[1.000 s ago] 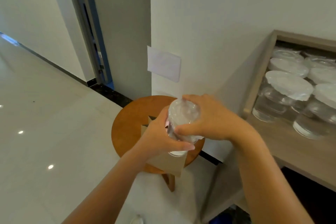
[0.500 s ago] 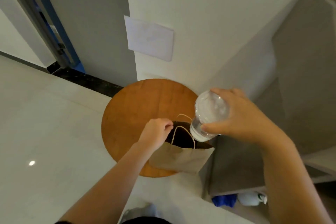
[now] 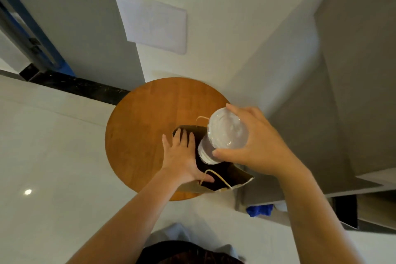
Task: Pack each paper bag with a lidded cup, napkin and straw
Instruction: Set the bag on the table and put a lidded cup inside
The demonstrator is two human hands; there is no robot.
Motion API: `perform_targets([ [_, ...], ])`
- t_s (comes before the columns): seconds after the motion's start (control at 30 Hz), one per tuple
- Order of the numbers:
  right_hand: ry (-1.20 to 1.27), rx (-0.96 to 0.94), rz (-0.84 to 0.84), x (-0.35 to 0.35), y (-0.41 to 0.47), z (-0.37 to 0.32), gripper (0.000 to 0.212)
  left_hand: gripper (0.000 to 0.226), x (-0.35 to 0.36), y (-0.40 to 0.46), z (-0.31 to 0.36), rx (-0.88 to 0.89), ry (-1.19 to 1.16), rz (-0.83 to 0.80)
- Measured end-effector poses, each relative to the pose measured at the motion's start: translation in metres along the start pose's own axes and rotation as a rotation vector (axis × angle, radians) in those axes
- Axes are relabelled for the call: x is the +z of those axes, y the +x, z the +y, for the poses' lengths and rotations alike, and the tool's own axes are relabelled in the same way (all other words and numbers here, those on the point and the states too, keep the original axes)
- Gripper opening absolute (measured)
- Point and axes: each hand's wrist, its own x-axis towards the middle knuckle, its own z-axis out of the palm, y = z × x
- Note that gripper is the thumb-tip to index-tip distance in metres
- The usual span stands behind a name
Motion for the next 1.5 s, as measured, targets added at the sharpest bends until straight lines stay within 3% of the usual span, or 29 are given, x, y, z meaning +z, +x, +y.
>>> perform_targets([
  [0.23,0.177,0.084,0.011,0.038,0.01,0.024,0.095,0.127,-0.001,-0.003,-0.013,0.006,0.022,-0.051],
  [0.6,-0.541,0.139,-0.181,0.069,0.016,0.05,0.097,0.127,-0.002,-0.007,-0.011,0.015,0.077,-0.034],
  [0.77,-0.704,0.006,-0.211,0.097,0.021,0.038,0.092,0.127,-0.002,-0.011,-0.004,0.055,0.083,-0.025],
  [0.83,-0.694,-0.027,-0.271,0.107,0.027,0.037,0.092,0.124,-0.002,-0.012,-0.006,0.061,0.083,-0.021],
  [0.97,-0.566,0.083,-0.417,0.127,0.052,0.048,0.108,0.129,-0.003,-0.014,-0.014,0.103,0.114,-0.043],
  [1.1,-0.539,0.166,-0.528,0.162,0.081,0.063,0.111,0.129,-0.005,-0.02,-0.018,0.174,0.116,-0.036],
  [1.5,-0.418,0.176,-0.495,0.219,0.125,0.074,0.097,0.128,-0.008,-0.022,-0.033,0.13,0.054,-0.069],
])
